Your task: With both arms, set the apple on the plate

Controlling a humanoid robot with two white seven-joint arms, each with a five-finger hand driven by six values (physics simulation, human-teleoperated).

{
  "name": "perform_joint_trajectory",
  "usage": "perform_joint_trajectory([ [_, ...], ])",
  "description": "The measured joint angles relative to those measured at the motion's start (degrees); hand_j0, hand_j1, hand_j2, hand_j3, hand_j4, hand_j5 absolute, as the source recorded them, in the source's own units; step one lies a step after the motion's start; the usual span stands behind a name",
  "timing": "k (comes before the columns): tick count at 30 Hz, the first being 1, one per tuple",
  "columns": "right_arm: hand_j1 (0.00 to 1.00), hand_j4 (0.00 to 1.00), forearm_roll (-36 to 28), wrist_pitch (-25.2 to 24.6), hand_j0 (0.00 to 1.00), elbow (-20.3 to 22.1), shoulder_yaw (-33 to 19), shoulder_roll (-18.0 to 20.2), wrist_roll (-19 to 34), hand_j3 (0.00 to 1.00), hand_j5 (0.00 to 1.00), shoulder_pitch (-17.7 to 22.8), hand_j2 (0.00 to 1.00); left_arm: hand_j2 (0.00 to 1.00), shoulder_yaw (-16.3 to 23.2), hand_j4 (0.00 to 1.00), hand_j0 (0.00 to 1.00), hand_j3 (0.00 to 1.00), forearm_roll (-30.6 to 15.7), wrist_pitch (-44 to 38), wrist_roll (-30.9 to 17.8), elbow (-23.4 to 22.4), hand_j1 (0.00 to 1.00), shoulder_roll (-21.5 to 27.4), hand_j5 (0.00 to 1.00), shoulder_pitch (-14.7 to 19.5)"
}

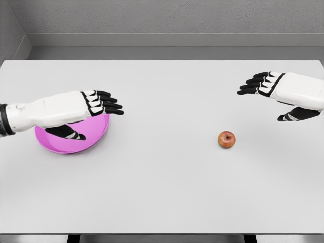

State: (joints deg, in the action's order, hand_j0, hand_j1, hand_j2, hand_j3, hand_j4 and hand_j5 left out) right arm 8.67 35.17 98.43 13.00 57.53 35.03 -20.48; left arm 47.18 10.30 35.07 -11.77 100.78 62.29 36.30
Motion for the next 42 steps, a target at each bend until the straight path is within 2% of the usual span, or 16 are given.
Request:
perform_joint_trajectory([
  [8, 1.00, 1.00, -0.2, 0.0, 1.00, -1.3, -0.1, 0.4, 0.0, 1.00, 1.00, -0.7, 1.00, 1.00, 0.5, 1.00, 1.00, 1.00, 0.4, 0.0, -0.7, 0.0, 1.00, -0.2, 1.00, 0.0],
  [11, 1.00, 1.00, -1.0, 0.0, 1.00, -2.6, 0.2, 0.6, 0.0, 1.00, 1.00, 2.3, 1.00, 1.00, 1.0, 1.00, 1.00, 1.00, 0.4, 0.0, -1.9, 0.0, 1.00, -0.7, 1.00, 0.1],
  [15, 1.00, 1.00, -8.9, 0.0, 1.00, -3.1, 4.5, 3.9, 0.0, 1.00, 1.00, 2.6, 1.00, 1.00, 1.7, 1.00, 1.00, 1.00, 0.5, 0.0, -3.3, 0.1, 1.00, -1.4, 1.00, 0.5],
  [18, 1.00, 1.00, -11.7, 0.0, 1.00, -3.2, 6.2, 4.9, 0.0, 1.00, 1.00, 3.9, 1.00, 1.00, 2.3, 1.00, 1.00, 1.00, 0.4, 0.0, -3.8, 0.1, 1.00, -1.6, 1.00, 1.8],
  [22, 1.00, 1.00, -12.9, 0.0, 1.00, -3.3, 8.3, 5.0, 0.0, 1.00, 1.00, 2.3, 1.00, 1.00, 2.8, 1.00, 1.00, 1.00, 0.4, 0.0, -4.4, 0.1, 1.00, -2.4, 1.00, 2.4],
  [24, 1.00, 1.00, -13.1, -0.1, 1.00, -3.3, 10.5, 4.9, 0.0, 1.00, 1.00, -0.9, 1.00, 1.00, 2.9, 1.00, 1.00, 1.00, 0.5, 0.0, -5.3, 0.1, 1.00, -2.8, 1.00, 2.4],
  [29, 1.00, 1.00, -12.8, 0.0, 1.00, -3.4, 14.4, 2.2, 0.0, 1.00, 1.00, -1.6, 1.00, 1.00, 3.1, 1.00, 1.00, 1.00, 0.5, 0.0, -6.3, 0.1, 1.00, -3.2, 1.00, 2.4],
  [35, 1.00, 1.00, -12.4, -0.6, 1.00, -3.6, 16.2, 0.5, 0.0, 1.00, 1.00, -4.0, 1.00, 1.00, 3.1, 1.00, 1.00, 1.00, 0.5, 0.0, -7.1, 0.1, 1.00, -3.3, 1.00, 2.4],
  [39, 1.00, 1.00, -11.6, -2.0, 1.00, -5.9, 19.4, -1.7, 0.0, 1.00, 1.00, -7.1, 1.00, 1.00, 3.2, 1.00, 1.00, 1.00, 0.6, 0.0, -7.4, 0.0, 1.00, -3.3, 1.00, 2.4],
  [42, 1.00, 1.00, -11.2, -2.3, 1.00, -7.3, 21.6, -3.2, 0.0, 1.00, 1.00, -7.5, 1.00, 1.00, 3.2, 1.00, 1.00, 1.00, 1.0, 0.0, -7.5, 0.0, 1.00, -3.3, 1.00, 2.4],
])
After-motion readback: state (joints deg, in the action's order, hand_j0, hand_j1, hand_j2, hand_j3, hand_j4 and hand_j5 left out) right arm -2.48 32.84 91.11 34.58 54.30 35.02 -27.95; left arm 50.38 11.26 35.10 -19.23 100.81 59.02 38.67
